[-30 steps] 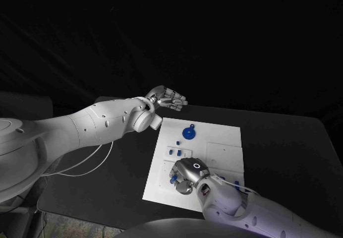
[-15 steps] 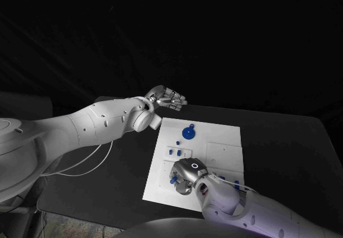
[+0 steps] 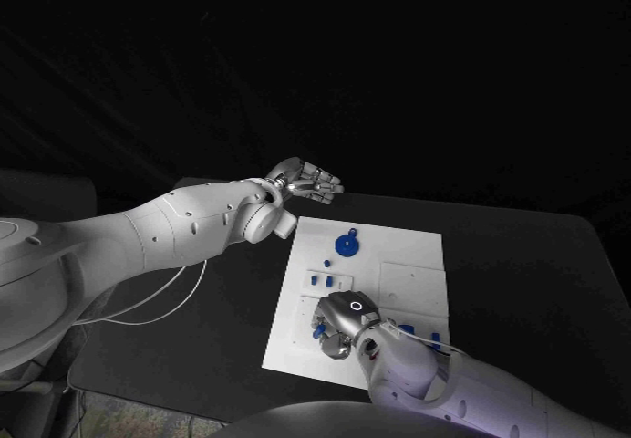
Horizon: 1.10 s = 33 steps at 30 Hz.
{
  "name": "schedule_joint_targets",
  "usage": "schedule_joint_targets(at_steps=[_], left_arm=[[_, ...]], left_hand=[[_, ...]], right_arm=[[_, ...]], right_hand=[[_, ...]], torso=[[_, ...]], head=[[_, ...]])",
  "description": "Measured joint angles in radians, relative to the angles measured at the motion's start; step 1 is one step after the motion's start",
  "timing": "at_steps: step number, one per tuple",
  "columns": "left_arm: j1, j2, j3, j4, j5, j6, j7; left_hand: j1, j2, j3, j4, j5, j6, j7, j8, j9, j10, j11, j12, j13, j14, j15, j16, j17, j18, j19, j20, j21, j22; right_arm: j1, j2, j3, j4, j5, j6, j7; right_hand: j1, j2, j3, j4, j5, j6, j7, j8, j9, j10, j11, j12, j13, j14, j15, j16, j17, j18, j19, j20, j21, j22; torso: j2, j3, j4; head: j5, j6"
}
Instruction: Assemble the parts on the task board
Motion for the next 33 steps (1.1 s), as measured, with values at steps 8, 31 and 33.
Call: schedule_joint_targets(at_steps=[8, 31, 33], left_arm=[[0.000, 0.001, 0.000, 0.000, 0.000, 0.001, -0.001], [0.000, 0.001, 0.000, -0.001, 0.000, 0.006, -0.008], [0.000, 0.000, 0.000, -0.001, 0.000, 0.007, -0.009]], left_hand=[[0.000, 0.000, 0.000, 0.000, 0.000, 0.000, 0.000, 0.000, 0.000, 0.000, 0.000, 0.000, 0.000, 0.000, 0.000, 0.000, 0.000, 0.000, 0.000, 0.000, 0.000, 0.000], [0.000, 0.000, 0.000, 0.000, 0.000, 0.000, 0.000, 0.000, 0.000, 0.000, 0.000, 0.000, 0.000, 0.000, 0.000, 0.000, 0.000, 0.000, 0.000, 0.000, 0.000, 0.000], [0.000, 0.000, 0.000, 0.000, 0.000, 0.000, 0.000, 0.000, 0.000, 0.000, 0.000, 0.000, 0.000, 0.000, 0.000, 0.000, 0.000, 0.000, 0.000, 0.000, 0.000, 0.000]], right_arm=[[0.002, 0.011, -0.007, -0.005, 0.004, 0.005, -0.005], [0.001, 0.011, -0.027, -0.014, 0.050, -0.028, 0.003], [0.000, 0.010, -0.028, -0.015, 0.053, -0.031, 0.005]], right_hand=[[0.004, -0.004, -0.025, 0.013, 0.000, -0.001, 0.001, 0.000, -0.003, 0.001, 0.001, 0.004, 0.000, 0.000, 0.000, -0.004, -0.003, -0.001, 0.000, 0.000, -0.032, 0.000], [-0.005, -0.073, -0.075, 0.002, 0.036, -0.119, 0.035, 0.005, -0.022, -0.163, 0.047, 0.010, -0.003, -0.007, 0.025, -0.008, -0.013, 0.026, 0.001, 0.016, -0.119, 0.001], [-0.006, -0.074, -0.075, 0.002, 0.036, -0.126, 0.037, 0.005, -0.022, -0.176, 0.051, 0.010, -0.003, -0.007, 0.025, -0.011, -0.015, 0.026, 0.000, 0.018, -0.130, -0.001]], torso=[[0.000, -0.0007, 0.0007], [0.000, -0.0001, -0.0006], [0.000, 0.0000, -0.0006]], head=[[-0.002, -0.001], [0.000, -0.004], [0.000, -0.004]])
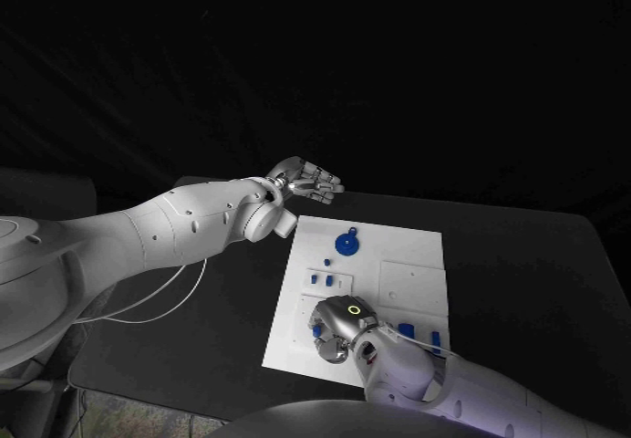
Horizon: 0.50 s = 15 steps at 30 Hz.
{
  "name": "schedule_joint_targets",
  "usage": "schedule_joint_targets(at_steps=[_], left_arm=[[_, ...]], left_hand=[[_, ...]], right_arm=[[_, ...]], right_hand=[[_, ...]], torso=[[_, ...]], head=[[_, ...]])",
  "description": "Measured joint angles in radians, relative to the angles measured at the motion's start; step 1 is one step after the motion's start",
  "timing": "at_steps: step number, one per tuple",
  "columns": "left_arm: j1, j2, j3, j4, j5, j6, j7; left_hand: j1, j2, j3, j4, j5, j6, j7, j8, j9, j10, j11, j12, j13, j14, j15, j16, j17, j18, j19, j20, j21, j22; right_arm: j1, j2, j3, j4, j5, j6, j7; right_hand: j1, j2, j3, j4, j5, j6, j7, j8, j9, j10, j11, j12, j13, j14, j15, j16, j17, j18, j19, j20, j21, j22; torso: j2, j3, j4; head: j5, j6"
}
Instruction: Assemble the parts on the task board
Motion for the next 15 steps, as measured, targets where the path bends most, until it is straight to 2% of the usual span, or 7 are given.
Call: schedule_joint_targets(at_steps=[4, 8, 10, 14, 15], left_arm=[[0.000, 0.000, 0.000, 0.000, 0.000, 0.001, -0.001], [0.000, 0.000, 0.000, 0.000, 0.000, 0.002, -0.002], [0.000, -0.001, 0.000, 0.000, 0.000, 0.002, -0.002], [0.000, -0.001, 0.000, 0.000, 0.000, 0.003, -0.003], [0.000, -0.001, 0.000, 0.000, 0.000, 0.003, -0.003]], left_hand=[[0.000, 0.000, 0.000, 0.000, 0.000, 0.000, 0.000, 0.000, 0.000, 0.000, 0.000, 0.000, 0.000, -0.001, 0.001, 0.000, 0.000, 0.000, 0.000, 0.000, 0.000, 0.000], [0.000, 0.000, 0.000, 0.000, 0.000, 0.000, 0.000, 0.000, 0.000, 0.000, 0.000, 0.000, 0.000, -0.004, 0.004, 0.000, 0.000, 0.000, 0.000, 0.000, 0.000, 0.000], [0.000, 0.000, 0.000, 0.000, 0.000, 0.000, 0.000, 0.000, 0.000, 0.000, 0.000, 0.000, 0.000, -0.004, 0.004, 0.000, 0.000, 0.000, 0.000, 0.000, 0.000, 0.000], [0.000, 0.000, 0.000, 0.000, 0.000, 0.000, 0.000, 0.000, 0.000, 0.000, 0.000, 0.000, 0.000, -0.004, 0.004, 0.000, 0.000, 0.000, 0.000, 0.000, 0.000, 0.000], [0.000, 0.000, 0.000, 0.000, 0.000, 0.000, 0.000, 0.000, 0.000, 0.000, 0.000, 0.000, 0.000, -0.004, 0.004, 0.000, 0.000, 0.000, 0.000, 0.000, 0.000, 0.000]], right_arm=[[-0.001, -0.002, 0.000, 0.000, 0.008, -0.009, 0.003], [-0.001, -0.005, 0.000, 0.000, 0.013, -0.024, 0.006], [-0.001, -0.006, 0.000, 0.000, 0.016, -0.033, 0.008], [-0.001, -0.011, 0.000, 0.003, 0.019, -0.054, 0.012], [-0.001, -0.012, 0.000, 0.005, 0.020, -0.059, 0.013]], right_hand=[[0.016, -0.016, -0.035, -0.009, 0.000, -0.032, -0.001, 0.000, -0.001, -0.053, 0.008, 0.000, 0.000, -0.009, 0.008, -0.010, -0.008, 0.021, 0.000, 0.007, -0.042, -0.018], [0.046, -0.018, -0.125, -0.002, 0.015, -0.053, -0.005, 0.000, -0.001, -0.105, 0.017, 0.002, 0.000, -0.014, 0.013, -0.023, -0.028, 0.022, 0.000, 0.015, -0.072, -0.044], [0.061, -0.018, -0.166, 0.008, 0.016, -0.070, -0.013, 0.000, -0.001, -0.127, 0.021, 0.006, 0.000, -0.015, 0.014, -0.023, -0.036, 0.022, 0.003, 0.018, -0.084, -0.056], [0.081, -0.033, -0.202, 0.031, 0.016, -0.090, -0.024, 0.000, -0.001, -0.153, 0.026, 0.009, 0.001, -0.018, 0.017, -0.023, -0.047, 0.022, 0.000, 0.021, -0.092, -0.067], [0.086, -0.030, -0.209, 0.037, 0.016, -0.090, -0.024, 0.000, -0.001, -0.156, 0.026, 0.013, 0.001, -0.018, 0.017, -0.023, -0.050, 0.023, 0.000, 0.021, -0.092, -0.069]], torso=[[0.000, 0.0001, 0.0000], [0.000, 0.0001, 0.0000], [0.000, 0.0001, 0.0001], [0.000, 0.0001, 0.0001], [0.000, 0.0002, 0.0001]], head=[[0.000, 0.000], [0.000, 0.000], [0.000, 0.001], [0.001, 0.001], [0.001, 0.001]])
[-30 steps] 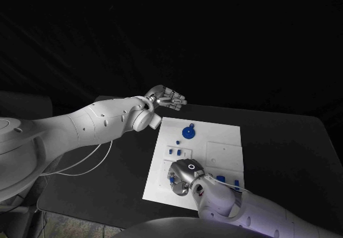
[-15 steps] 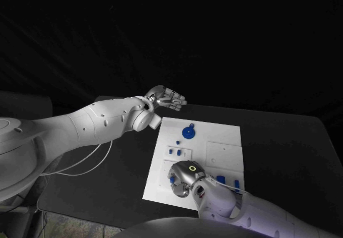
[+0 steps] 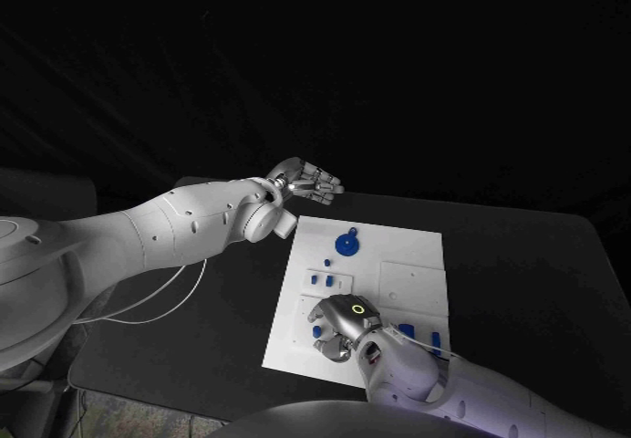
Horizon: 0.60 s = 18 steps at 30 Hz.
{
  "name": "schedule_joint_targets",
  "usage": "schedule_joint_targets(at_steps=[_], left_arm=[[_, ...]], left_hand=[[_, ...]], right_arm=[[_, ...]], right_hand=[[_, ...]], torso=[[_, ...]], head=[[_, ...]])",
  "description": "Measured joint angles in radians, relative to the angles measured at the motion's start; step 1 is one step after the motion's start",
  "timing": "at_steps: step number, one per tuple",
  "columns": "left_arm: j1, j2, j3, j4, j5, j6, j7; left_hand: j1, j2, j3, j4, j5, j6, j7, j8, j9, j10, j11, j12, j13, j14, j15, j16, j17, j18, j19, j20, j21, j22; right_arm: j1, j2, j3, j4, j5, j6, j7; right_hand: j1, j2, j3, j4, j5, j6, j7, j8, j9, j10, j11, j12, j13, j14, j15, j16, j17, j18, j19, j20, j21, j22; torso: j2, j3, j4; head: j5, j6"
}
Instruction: Assemble the parts on the task board
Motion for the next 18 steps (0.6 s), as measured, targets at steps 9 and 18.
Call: schedule_joint_targets(at_steps=[9, 18], left_arm=[[0.000, -0.001, 0.000, 0.000, 0.000, 0.001, -0.001], [0.000, -0.008, 0.000, -0.001, 0.000, 0.001, -0.001]], left_hand=[[0.000, 0.000, 0.000, 0.000, 0.000, 0.000, 0.000, 0.000, 0.000, 0.000, 0.000, 0.000, 0.000, 0.000, 0.000, 0.000, 0.000, 0.000, 0.000, 0.000, 0.000, 0.000], [0.000, 0.000, -0.004, 0.004, 0.000, 0.000, 0.000, 0.000, 0.000, 0.006, -0.005, 0.005, 0.000, 0.000, 0.000, 0.000, 0.000, 0.000, 0.000, 0.000, 0.000, 0.000]], right_arm=[[0.000, -0.026, 0.001, 0.031, 0.017, -0.065, 0.015], [0.013, -0.125, 0.082, 0.116, 0.133, -0.104, 0.038]], right_hand=[[0.008, -0.008, -0.010, 0.010, 0.000, -0.025, -0.003, 0.000, -0.002, -0.009, 0.001, 0.007, 0.000, 0.000, 0.000, 0.000, -0.003, 0.013, 0.000, 0.000, 0.000, -0.005], [-0.070, 0.018, -0.037, 0.068, 0.035, -0.008, 0.020, 0.000, -0.001, 0.103, -0.026, 0.033, 0.000, 0.010, -0.005, 0.005, -0.003, 0.014, 0.000, 0.000, 0.005, -0.019]], torso=[[0.000, 0.0004, -0.0001], [-0.002, 0.0007, -0.0030]], head=[[-0.004, 0.006], [-0.029, 0.034]])
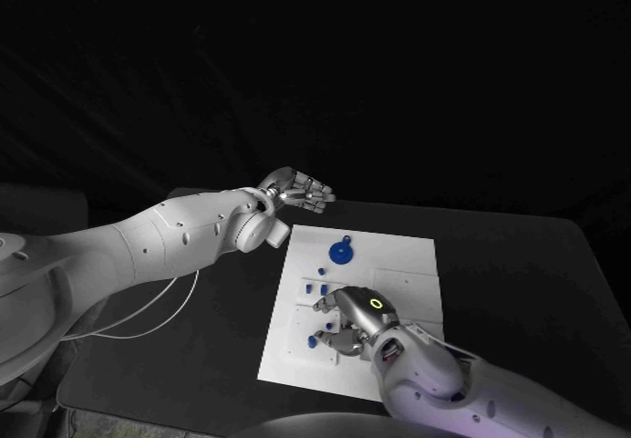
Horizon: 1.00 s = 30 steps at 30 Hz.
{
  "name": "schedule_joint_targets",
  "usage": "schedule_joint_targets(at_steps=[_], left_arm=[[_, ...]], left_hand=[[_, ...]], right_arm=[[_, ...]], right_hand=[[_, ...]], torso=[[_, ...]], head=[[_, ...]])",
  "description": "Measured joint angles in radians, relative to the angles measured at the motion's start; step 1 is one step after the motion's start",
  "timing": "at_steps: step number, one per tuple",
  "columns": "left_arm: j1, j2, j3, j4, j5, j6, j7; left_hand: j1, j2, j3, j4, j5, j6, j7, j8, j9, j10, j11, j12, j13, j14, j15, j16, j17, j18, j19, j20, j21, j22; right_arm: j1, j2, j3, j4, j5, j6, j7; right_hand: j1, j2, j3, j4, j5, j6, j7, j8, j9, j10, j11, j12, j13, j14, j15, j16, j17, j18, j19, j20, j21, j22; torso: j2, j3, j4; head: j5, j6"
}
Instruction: Assemble the parts on the task board
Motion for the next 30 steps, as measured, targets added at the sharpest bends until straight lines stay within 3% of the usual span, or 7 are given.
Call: schedule_joint_targets(at_steps=[5, 12, 14, 18, 20, 25, 30], left_arm=[[0.000, -0.012, 0.000, 0.000, 0.000, -0.001, 0.006], [-0.009, -0.029, 0.000, 0.002, 0.000, -0.002, 0.020], [-0.013, -0.035, 0.000, 0.003, 0.001, -0.001, 0.026], [-0.017, -0.051, -0.001, 0.015, 0.002, 0.000, 0.041], [-0.018, -0.062, -0.001, 0.026, 0.003, 0.001, 0.051], [-0.019, -0.088, -0.001, 0.054, 0.007, 0.003, 0.076], [-0.020, -0.105, -0.001, 0.078, 0.013, 0.004, 0.096]], left_hand=[[0.000, 0.000, 0.000, 0.000, 0.000, 0.000, 0.000, 0.000, 0.000, 0.008, -0.002, 0.000, 0.000, 0.000, 0.000, 0.000, 0.000, 0.000, 0.000, 0.000, 0.000, 0.000], [-0.004, 0.004, -0.002, -0.002, 0.000, -0.006, -0.006, 0.000, 0.000, 0.039, -0.015, 0.000, 0.000, 0.008, -0.008, 0.000, 0.000, 0.000, 0.000, 0.000, 0.000, 0.000], [-0.005, 0.005, -0.003, -0.003, 0.000, -0.010, -0.010, 0.000, 0.000, 0.051, -0.022, 0.000, 0.000, 0.017, -0.017, 0.000, 0.000, 0.000, -0.004, -0.004, 0.000, 0.000], [-0.005, 0.005, -0.003, -0.003, 0.000, -0.015, -0.015, 0.000, 0.000, 0.077, -0.034, -0.003, 0.000, 0.033, -0.029, 0.000, 0.002, 0.000, -0.006, -0.005, 0.000, 0.000], [-0.009, 0.009, -0.003, -0.003, 0.000, -0.016, -0.016, 0.000, 0.000, 0.097, -0.037, -0.003, 0.000, 0.041, -0.030, 0.000, 0.002, 0.000, -0.008, -0.008, 0.000, 0.000], [-0.020, 0.009, -0.010, 0.004, 0.000, -0.019, -0.019, 0.000, 0.000, 0.103, -0.040, -0.007, 0.000, 0.056, -0.034, 0.000, 0.003, 0.000, -0.009, -0.009, 0.000, 0.000], [-0.029, 0.000, -0.017, 0.011, 0.000, -0.020, -0.020, 0.000, 0.000, 0.103, -0.040, -0.007, 0.000, 0.056, -0.034, 0.000, 0.003, -0.011, -0.005, -0.013, 0.000, 0.000]], right_arm=[[0.043, -0.099, 0.048, 0.014, 0.219, 0.009, 0.020], [0.084, -0.229, 0.093, 0.025, 0.486, 0.079, 0.050], [0.091, -0.258, 0.099, 0.027, 0.537, 0.106, 0.051], [0.103, -0.303, 0.104, 0.026, 0.625, 0.181, 0.032], [0.107, -0.322, 0.106, 0.023, 0.662, 0.222, 0.007], [0.110, -0.349, 0.107, 0.020, 0.726, 0.297, -0.068], [0.110, -0.357, 0.107, 0.021, 0.762, 0.351, -0.142]], right_hand=[[-0.045, 0.030, -0.009, 0.031, 0.054, 0.012, 0.012, 0.000, 0.000, 0.104, -0.020, 0.005, 0.001, 0.008, -0.006, 0.000, 0.001, -0.007, 0.004, -0.008, 0.008, -0.009], [-0.052, 0.068, -0.082, 0.006, 0.074, 0.092, -0.025, 0.000, 0.010, 0.294, -0.090, 0.142, 0.105, 0.016, -0.052, 0.007, 0.011, -0.055, 0.002, -0.053, 0.022, -0.021], [-0.057, 0.086, -0.127, 0.002, 0.079, 0.107, -0.030, 0.000, 0.015, 0.285, -0.110, 0.290, 0.252, 0.026, -0.062, 0.027, 0.032, -0.063, 0.000, -0.065, 0.060, -0.014], [-0.095, 0.128, -0.176, 0.045, 0.067, 0.100, -0.038, 0.000, 0.042, 0.155, -0.114, 0.614, 0.606, 0.004, -0.070, 0.136, 0.160, -0.077, -0.002, -0.074, 0.182, 0.028], [-0.098, 0.131, -0.173, 0.064, 0.068, 0.101, -0.039, 0.000, 0.069, 0.128, -0.112, 0.686, 0.712, -0.007, -0.069, 0.166, 0.213, -0.077, -0.002, -0.074, 0.239, 0.051], [-0.111, 0.142, -0.161, 0.075, 0.139, 0.102, -0.046, 0.000, 0.115, 0.162, -0.115, 0.828, 0.925, -0.007, -0.069, 0.232, 0.330, -0.077, -0.002, -0.074, 0.375, 0.089], [-0.156, 0.145, -0.160, 0.093, 0.124, 0.106, -0.051, 0.000, 0.147, 0.184, -0.117, 0.850, 1.012, -0.007, -0.069, 0.246, 0.393, -0.077, -0.002, -0.074, 0.431, 0.089]], torso=[[-0.003, 0.0005, -0.0042], [-0.012, 0.0053, -0.0118], [-0.015, 0.0075, -0.0143], [-0.021, 0.0113, -0.0182], [-0.023, 0.0125, -0.0195], [-0.029, 0.0154, -0.0229], [-0.034, 0.0162, -0.0253]], head=[[-0.012, 0.013], [-0.027, 0.022], [-0.032, 0.024], [-0.045, 0.024], [-0.051, 0.023], [-0.060, 0.016], [-0.067, 0.009]])
